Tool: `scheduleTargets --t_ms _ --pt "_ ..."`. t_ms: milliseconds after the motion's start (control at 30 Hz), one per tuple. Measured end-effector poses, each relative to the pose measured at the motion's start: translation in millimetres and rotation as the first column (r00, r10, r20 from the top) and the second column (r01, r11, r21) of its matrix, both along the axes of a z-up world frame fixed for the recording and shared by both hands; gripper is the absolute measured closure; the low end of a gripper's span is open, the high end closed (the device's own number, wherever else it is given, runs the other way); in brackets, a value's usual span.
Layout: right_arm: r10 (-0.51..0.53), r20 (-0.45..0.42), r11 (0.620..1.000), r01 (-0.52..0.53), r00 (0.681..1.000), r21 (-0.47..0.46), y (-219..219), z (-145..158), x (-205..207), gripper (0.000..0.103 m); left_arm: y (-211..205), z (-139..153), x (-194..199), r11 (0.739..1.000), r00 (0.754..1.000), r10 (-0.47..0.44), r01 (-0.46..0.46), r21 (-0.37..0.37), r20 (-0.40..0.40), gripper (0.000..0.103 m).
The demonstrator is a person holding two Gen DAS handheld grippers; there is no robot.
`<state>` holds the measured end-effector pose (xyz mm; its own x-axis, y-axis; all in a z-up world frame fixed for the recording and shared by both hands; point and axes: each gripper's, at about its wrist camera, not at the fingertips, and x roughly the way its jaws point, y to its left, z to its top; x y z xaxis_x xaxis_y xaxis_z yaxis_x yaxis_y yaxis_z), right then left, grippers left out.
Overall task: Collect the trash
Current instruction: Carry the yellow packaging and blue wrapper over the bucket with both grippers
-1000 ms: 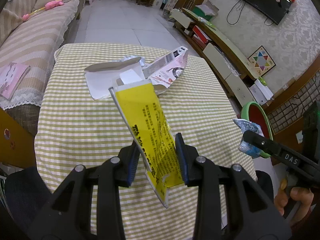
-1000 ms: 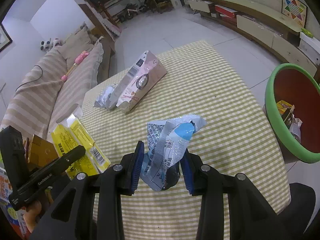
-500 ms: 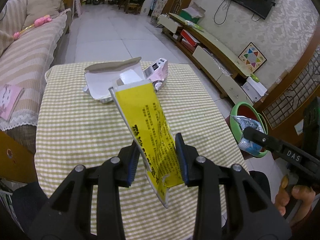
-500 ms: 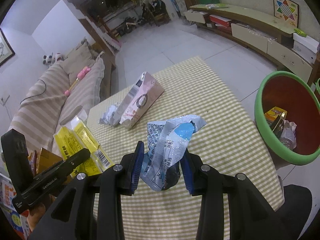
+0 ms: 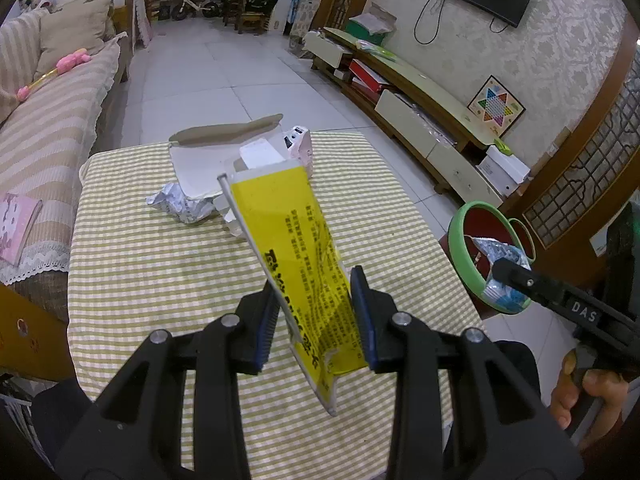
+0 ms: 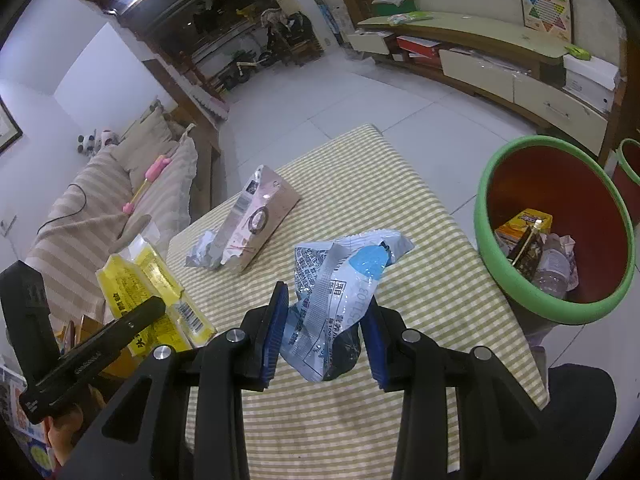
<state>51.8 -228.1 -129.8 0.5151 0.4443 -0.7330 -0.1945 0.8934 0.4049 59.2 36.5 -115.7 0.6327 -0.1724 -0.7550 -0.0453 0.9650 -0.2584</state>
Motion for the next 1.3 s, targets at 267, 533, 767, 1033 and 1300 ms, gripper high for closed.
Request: scheduleTargets --t_ms 267,533,767,1033,1300 --pt "-0.033 -0.004 0.999 0.033 0.999 0.012 -17 -3 1 0.067 -13 3 4 1.000 1.000 -0.028 0.028 0.013 0.001 0.070" --pt "-0.080 -0.007 0.997 0.080 0.997 0.023 -41 -7 2 0.067 -37 8 16 0.997 0.997 -0.078 0.078 0.012 0.009 0.070" --pt "-0.154 -0.002 0.988 0.154 0.988 0.025 -78 -9 8 0.067 -69 8 31 0.989 0.989 -0.149 0.149 0.010 0.008 0.070" --pt "-0.263 0.016 0.965 0.263 0.965 0.004 -139 -10 23 0.067 -131 0 60 0.961 0.961 -0.276 0.276 -0.010 0.000 0.070" --pt "-0.348 0.017 0.938 0.348 0.937 0.006 -197 -15 32 0.067 -204 -9 93 0.918 0.918 -0.396 0.396 -0.026 0.010 0.070"
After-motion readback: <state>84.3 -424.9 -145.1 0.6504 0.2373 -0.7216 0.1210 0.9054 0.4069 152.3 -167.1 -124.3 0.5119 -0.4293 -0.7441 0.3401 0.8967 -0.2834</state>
